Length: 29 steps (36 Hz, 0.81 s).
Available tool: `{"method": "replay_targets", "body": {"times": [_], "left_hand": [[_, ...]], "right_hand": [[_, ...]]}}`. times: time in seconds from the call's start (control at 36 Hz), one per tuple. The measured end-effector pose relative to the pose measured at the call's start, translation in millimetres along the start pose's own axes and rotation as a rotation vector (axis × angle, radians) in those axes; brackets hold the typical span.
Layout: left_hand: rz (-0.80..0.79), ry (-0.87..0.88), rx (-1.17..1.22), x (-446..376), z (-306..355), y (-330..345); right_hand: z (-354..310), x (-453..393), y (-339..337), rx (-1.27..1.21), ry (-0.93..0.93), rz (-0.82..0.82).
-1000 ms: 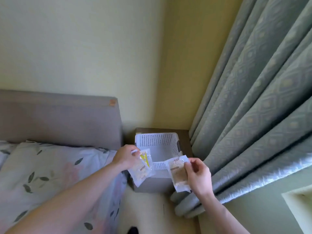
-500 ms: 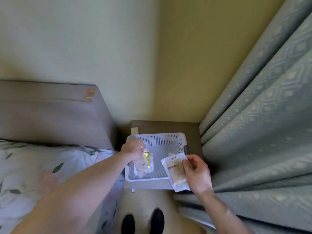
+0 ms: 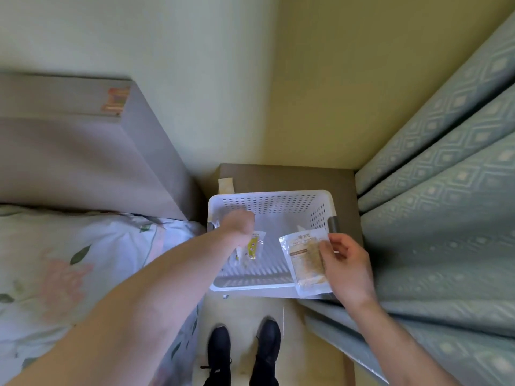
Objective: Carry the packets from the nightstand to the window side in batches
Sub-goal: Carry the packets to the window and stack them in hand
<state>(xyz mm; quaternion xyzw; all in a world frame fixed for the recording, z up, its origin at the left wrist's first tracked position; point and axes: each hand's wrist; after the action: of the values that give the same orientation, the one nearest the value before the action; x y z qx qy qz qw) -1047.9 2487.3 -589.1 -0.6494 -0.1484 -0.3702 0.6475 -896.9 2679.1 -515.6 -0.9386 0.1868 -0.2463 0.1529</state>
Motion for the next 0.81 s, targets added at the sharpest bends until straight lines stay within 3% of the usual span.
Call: {"method": "replay_targets", "body": {"times": [0.19, 0.42, 0.69, 0.81], "left_hand": [[0.079, 0.093, -0.082, 1.4, -10.5, 7.5], [0.088, 0.303, 0.078, -5.4, -10.0, 3.9], [-0.038, 0.264, 0.097, -22.1, -10.6, 34.9], [0.068, 0.308, -0.042, -24.4, -13.8, 45.3]], "right_hand": [[-1.0, -2.8, -2.3, -0.012, -0.011, 0.002], [-6.9, -5.7, -10.2, -0.041, -0.018, 0.006], [1.9, -14.5, -7.0, -0.064, -0.027, -0.013], [3.0, -16.3, -5.5, -0.045, -0.022, -0.032]]}}
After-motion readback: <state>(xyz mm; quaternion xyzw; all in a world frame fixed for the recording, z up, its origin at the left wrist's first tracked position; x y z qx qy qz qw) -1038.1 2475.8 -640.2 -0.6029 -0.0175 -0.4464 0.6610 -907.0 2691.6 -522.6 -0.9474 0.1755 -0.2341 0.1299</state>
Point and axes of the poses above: each hand's wrist, its own x-axis away from the middle knuckle, its own y-axis out of the palm, z = x × y, and after that the axes turned 4 degrees about -z, right-handed
